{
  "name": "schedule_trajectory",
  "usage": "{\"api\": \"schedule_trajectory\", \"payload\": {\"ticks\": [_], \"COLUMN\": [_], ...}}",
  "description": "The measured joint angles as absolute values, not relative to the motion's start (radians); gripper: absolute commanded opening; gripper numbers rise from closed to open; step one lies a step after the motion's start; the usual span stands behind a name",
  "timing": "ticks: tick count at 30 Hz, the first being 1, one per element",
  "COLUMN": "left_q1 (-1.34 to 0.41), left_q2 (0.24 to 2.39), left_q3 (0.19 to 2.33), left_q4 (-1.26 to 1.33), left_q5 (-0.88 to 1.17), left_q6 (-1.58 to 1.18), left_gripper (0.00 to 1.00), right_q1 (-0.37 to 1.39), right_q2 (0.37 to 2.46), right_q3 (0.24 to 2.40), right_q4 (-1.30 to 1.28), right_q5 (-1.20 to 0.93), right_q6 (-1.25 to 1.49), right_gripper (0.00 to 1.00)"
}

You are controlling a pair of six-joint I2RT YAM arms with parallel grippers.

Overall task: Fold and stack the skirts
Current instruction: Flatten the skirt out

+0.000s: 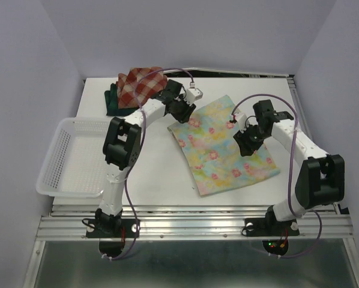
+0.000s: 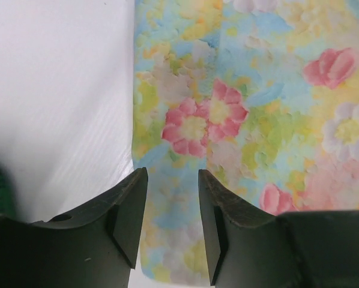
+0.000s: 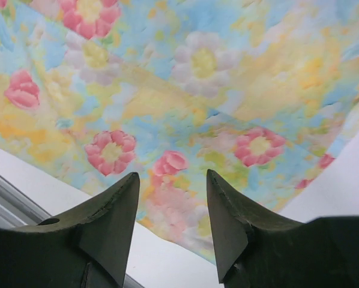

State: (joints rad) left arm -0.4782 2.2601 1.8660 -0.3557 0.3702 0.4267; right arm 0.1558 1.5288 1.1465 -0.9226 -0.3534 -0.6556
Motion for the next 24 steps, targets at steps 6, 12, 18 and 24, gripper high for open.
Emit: {"api": "schedule_trajectory", "payload": {"ticks": [6,12,18,24], "left_q1": [-0.489,-0.646,-0.741,-0.709], "left_q2": [1.936,1.674,1.765,1.941], "left_q3": [1.605,1.288,1.233,1.277], "left_q4": [-0.338,-0.298,-0.290,-0.279], "left_q5": [0.428,0.459,0.488,0.454], "left_q6": [0.438,0.432,0.393,0.382], "left_gripper": [0.50,0.50,0.48,0.48], "right_q1": [0.104,0.043,0.043,0.063], "right_q2": [1.558,1.642,1.690,1.638], "right_q3": [1.190,1.128,1.050,0.963], "right_q4": [-0.896,-0.815,-0.775,-0.749], "right_q5": [-0.315,-0.192,-0.169,-0.159], "right_q6": [-0.651,-0.691,-0.711,-0.744], "right_gripper": [0.51,0.51,0.50,0.50]}}
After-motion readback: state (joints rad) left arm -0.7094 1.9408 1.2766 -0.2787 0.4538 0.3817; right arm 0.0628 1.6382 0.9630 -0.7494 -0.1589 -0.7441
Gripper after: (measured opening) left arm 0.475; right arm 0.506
